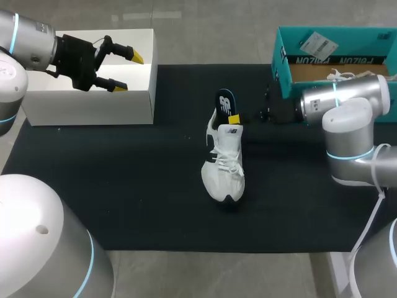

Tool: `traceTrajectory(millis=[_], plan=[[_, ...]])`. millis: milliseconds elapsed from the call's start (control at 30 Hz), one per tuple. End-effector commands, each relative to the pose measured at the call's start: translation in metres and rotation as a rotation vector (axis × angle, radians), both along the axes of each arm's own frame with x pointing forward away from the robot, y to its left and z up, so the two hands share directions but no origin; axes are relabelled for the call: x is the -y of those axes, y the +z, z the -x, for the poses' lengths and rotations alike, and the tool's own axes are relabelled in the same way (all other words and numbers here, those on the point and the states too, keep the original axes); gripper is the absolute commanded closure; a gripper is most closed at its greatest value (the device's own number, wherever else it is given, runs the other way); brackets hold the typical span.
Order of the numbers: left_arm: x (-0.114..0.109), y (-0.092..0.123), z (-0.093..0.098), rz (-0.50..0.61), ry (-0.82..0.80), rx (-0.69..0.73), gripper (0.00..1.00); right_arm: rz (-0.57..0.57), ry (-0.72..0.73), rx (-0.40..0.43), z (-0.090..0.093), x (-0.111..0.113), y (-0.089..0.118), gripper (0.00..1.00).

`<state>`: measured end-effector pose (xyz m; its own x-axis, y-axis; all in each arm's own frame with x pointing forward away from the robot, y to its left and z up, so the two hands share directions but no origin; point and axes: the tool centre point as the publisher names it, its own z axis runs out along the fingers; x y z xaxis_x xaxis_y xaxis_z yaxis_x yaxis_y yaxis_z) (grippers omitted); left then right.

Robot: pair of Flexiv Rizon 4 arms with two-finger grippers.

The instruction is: Take the shoe out of the shoebox, open the shoe tongue, remove and reinsert the insole, then place the shoe into the shoebox

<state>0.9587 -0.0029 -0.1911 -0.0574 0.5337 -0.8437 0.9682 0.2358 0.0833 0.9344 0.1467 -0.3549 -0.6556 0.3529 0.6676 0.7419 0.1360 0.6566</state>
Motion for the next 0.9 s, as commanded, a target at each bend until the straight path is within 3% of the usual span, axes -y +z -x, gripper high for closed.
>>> traceTrajectory(millis=[33,67,100,133,167,500,700,733,767,900], plan=[[0.000,0.000,0.000,-0.004,0.000,0.000,0.00,-0.006,-0.014,-0.007,0.005,-0.005,-0.008,0.56],[0.000,0.000,0.000,-0.004,0.000,0.000,0.00,-0.004,-0.015,-0.012,0.006,-0.006,-0.009,0.58],[0.000,0.000,0.000,-0.004,0.000,0.000,0.00,0.000,-0.022,-0.016,0.006,-0.006,-0.010,0.71],[0.000,0.000,0.000,-0.004,0.000,0.000,0.00,0.001,-0.025,-0.013,0.006,-0.006,-0.010,0.92],[0.000,0.000,0.000,-0.004,0.000,0.000,0.00,0.005,-0.031,-0.003,0.005,-0.005,-0.007,1.00],[0.000,0.000,0.000,-0.004,0.000,0.000,0.00,0.010,-0.064,0.056,-0.012,0.007,0.024,1.00],[0.000,0.000,0.000,-0.004,0.000,0.000,0.00,-0.024,-0.070,0.059,-0.018,0.008,0.022,1.00],[0.000,0.000,0.000,-0.004,0.000,0.000,0.00,-0.024,-0.070,0.059,-0.018,0.007,0.021,0.98],[0.000,0.000,0.000,-0.004,0.000,0.000,0.00,-0.030,-0.068,0.058,-0.017,0.007,0.020,0.81],[0.000,0.000,0.000,-0.004,0.000,0.000,0.00,-0.039,-0.069,0.047,-0.014,0.004,0.015,0.79]])
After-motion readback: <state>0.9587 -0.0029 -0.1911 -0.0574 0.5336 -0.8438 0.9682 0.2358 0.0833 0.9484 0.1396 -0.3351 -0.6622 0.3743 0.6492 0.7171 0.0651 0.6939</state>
